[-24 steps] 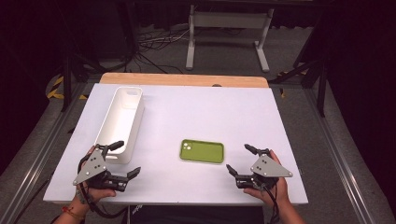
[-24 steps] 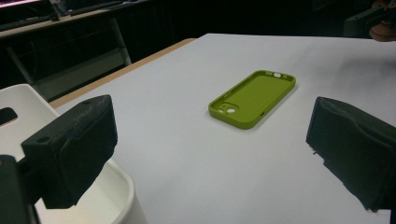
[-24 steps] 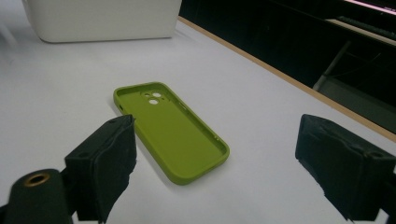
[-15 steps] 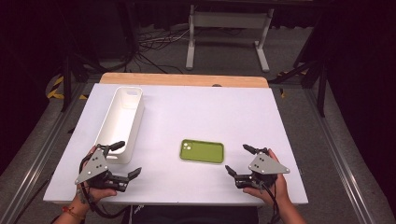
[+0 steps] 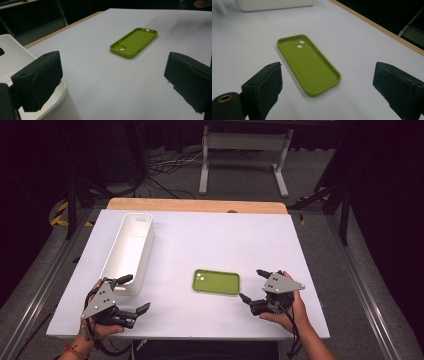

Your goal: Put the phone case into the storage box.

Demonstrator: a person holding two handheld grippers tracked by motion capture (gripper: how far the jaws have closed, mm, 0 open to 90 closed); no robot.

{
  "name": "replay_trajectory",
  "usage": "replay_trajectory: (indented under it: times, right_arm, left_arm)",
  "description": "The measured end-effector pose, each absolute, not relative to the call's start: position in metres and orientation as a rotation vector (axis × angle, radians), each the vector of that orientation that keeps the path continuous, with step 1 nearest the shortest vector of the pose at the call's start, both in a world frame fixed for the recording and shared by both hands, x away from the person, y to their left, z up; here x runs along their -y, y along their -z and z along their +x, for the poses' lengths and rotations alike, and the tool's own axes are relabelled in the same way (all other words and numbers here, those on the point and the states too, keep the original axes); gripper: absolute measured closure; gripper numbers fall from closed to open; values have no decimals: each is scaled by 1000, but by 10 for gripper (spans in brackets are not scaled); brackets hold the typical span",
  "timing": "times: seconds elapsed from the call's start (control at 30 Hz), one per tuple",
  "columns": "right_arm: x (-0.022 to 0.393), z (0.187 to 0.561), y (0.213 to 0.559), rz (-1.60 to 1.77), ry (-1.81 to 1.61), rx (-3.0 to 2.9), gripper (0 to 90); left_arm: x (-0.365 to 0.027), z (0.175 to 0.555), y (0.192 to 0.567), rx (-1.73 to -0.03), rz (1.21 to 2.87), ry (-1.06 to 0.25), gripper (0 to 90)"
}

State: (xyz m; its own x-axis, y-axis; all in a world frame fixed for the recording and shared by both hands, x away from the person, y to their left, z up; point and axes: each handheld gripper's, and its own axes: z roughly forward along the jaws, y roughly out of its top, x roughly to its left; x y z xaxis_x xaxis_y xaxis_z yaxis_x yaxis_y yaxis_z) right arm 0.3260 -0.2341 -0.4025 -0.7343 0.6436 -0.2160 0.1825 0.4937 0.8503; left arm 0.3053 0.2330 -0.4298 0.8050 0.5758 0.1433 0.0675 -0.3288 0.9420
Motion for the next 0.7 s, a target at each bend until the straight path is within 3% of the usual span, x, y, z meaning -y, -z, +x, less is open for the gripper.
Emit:
replay_trajectory:
  times: [0.7]
  right_arm:
    - [189, 375, 384, 612, -987, -2481, 103]
  left_arm:
    - [-232, 304, 432, -481, 1893, -549, 32]
